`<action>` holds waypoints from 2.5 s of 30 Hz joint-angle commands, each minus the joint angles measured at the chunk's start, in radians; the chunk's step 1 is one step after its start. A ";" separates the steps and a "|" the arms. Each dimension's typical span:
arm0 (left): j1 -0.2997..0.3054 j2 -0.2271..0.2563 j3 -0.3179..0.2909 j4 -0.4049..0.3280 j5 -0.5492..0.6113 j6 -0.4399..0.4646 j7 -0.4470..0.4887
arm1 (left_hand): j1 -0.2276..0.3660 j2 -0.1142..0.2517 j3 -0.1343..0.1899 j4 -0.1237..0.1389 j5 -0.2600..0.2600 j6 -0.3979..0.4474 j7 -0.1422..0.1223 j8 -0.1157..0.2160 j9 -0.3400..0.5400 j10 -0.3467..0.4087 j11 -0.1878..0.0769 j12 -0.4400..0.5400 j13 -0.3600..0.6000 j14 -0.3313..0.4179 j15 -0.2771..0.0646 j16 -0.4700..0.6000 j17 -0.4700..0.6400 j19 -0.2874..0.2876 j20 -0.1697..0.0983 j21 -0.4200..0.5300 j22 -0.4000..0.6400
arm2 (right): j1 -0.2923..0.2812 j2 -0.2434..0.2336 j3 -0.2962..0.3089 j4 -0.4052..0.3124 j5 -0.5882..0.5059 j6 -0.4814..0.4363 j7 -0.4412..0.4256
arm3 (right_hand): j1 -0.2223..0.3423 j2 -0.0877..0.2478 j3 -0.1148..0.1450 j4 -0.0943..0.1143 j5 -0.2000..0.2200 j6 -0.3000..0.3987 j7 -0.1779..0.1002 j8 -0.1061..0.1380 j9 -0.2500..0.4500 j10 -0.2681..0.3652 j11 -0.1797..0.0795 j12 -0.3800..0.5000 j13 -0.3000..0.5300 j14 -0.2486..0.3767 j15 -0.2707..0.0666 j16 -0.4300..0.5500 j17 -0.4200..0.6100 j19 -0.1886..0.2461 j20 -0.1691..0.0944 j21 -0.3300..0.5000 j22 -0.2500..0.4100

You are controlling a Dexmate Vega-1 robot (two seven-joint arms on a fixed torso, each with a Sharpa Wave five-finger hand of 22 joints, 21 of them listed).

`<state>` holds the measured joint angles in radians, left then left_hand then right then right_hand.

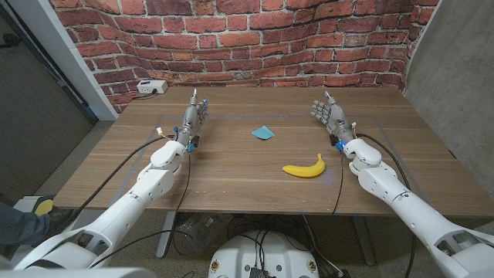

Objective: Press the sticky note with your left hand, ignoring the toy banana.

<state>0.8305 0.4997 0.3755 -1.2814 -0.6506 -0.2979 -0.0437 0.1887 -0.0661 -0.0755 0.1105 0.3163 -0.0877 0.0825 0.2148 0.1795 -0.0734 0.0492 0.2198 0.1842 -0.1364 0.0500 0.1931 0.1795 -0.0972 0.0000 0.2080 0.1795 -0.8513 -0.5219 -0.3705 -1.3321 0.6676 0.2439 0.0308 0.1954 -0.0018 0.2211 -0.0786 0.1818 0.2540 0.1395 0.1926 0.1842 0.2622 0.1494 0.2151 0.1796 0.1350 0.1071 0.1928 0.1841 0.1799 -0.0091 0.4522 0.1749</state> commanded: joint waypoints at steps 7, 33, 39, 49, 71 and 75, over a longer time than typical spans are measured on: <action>0.056 0.026 -0.008 -0.074 0.031 -0.042 0.036 | 0.020 0.016 0.003 0.001 0.005 0.015 0.014 0.005 0.005 0.015 0.011 0.007 0.002 0.022 0.007 0.010 0.003 0.007 0.016 0.010 0.001 | -0.068 -0.055 0.012 -0.135 -0.030 -0.045 -0.057 | 0.014 0.012 0.011 -0.003 0.007 0.006 -0.005 0.003 0.003 0.007 -0.002 0.004 0.004 0.008 0.002 0.004 0.004 0.007 0.001 0.002 0.004; -0.012 0.005 0.064 0.021 0.268 -0.233 0.086 | 0.062 0.035 -0.007 -0.013 0.000 0.159 -0.083 0.030 0.004 0.095 -0.018 0.015 0.002 0.091 -0.033 0.012 0.003 0.029 0.053 0.006 0.001 | -0.159 -0.081 0.065 -0.214 -0.030 0.000 -0.088 | 0.018 0.017 0.013 -0.007 0.003 0.012 -0.019 0.004 0.003 0.020 -0.008 0.007 0.004 0.016 -0.002 0.003 0.004 0.014 0.005 -0.005 0.004; -0.015 0.019 0.079 -0.005 0.321 -0.227 0.119 | 0.065 0.036 -0.009 -0.015 0.000 0.166 -0.089 0.029 0.004 0.099 -0.021 0.014 0.002 0.094 -0.035 0.011 0.003 0.030 0.060 0.005 0.000 | -0.175 -0.080 0.072 -0.227 -0.033 0.006 -0.102 | 0.017 0.017 0.013 -0.007 0.003 0.013 -0.021 0.005 0.003 0.021 -0.009 0.007 0.004 0.017 -0.003 0.003 0.004 0.014 0.005 -0.006 0.004; 0.023 0.065 0.086 -0.118 0.461 -0.190 0.233 | 0.072 0.035 -0.016 -0.017 -0.002 0.187 -0.104 0.026 0.004 0.108 -0.041 0.011 0.002 0.099 -0.058 0.007 0.002 -0.005 0.070 -0.011 0.001 | -0.175 -0.080 0.073 -0.231 -0.032 -0.006 -0.103 | 0.016 0.018 0.012 -0.007 0.002 0.015 -0.022 0.005 0.003 0.024 -0.011 0.007 0.005 0.021 -0.002 0.004 0.004 0.016 0.006 -0.009 0.004; 0.026 0.112 0.124 -0.214 0.791 -0.107 0.442 | 0.082 0.023 -0.041 -0.021 0.000 0.259 -0.102 0.028 0.005 0.174 -0.060 0.019 0.003 0.153 -0.076 0.013 0.001 0.011 0.069 -0.001 0.001 | -0.195 -0.067 0.081 -0.246 -0.044 0.008 -0.132 | 0.017 0.021 0.013 -0.009 0.001 0.014 -0.023 0.004 0.003 0.024 -0.011 0.006 0.005 0.020 -0.002 0.001 0.004 0.012 0.004 -0.017 0.004; 0.031 0.128 0.134 -0.261 0.847 -0.046 0.472 | 0.083 0.023 -0.043 -0.021 0.000 0.261 -0.106 0.027 0.005 0.178 -0.066 0.018 0.003 0.157 -0.080 0.013 0.001 0.015 0.072 0.000 0.001 | -0.195 -0.064 0.080 -0.244 -0.046 0.013 -0.131 | 0.019 0.021 0.013 -0.011 0.001 0.013 -0.022 0.003 0.003 0.025 -0.011 0.006 0.005 0.020 -0.003 0.001 0.004 0.011 0.006 -0.019 0.004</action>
<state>0.8521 0.5920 0.4880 -1.4483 0.0424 -0.4583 0.3428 0.2670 -0.0354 -0.1117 0.0911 0.3163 0.1632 -0.0180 0.2452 0.1791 0.0911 -0.0122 0.2331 0.1838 0.0144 -0.0285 0.2009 0.1791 -0.0873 0.0699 0.2049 0.1766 -1.0393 -0.5913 -0.2910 -1.5723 0.6287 0.2503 -0.0923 0.2082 0.0111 0.2293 -0.0869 0.1815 0.2662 0.1268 0.1925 0.1836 0.2799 0.1459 0.2150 0.1795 0.1473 0.1051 0.1928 0.1837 0.1870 -0.0018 0.4394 0.1745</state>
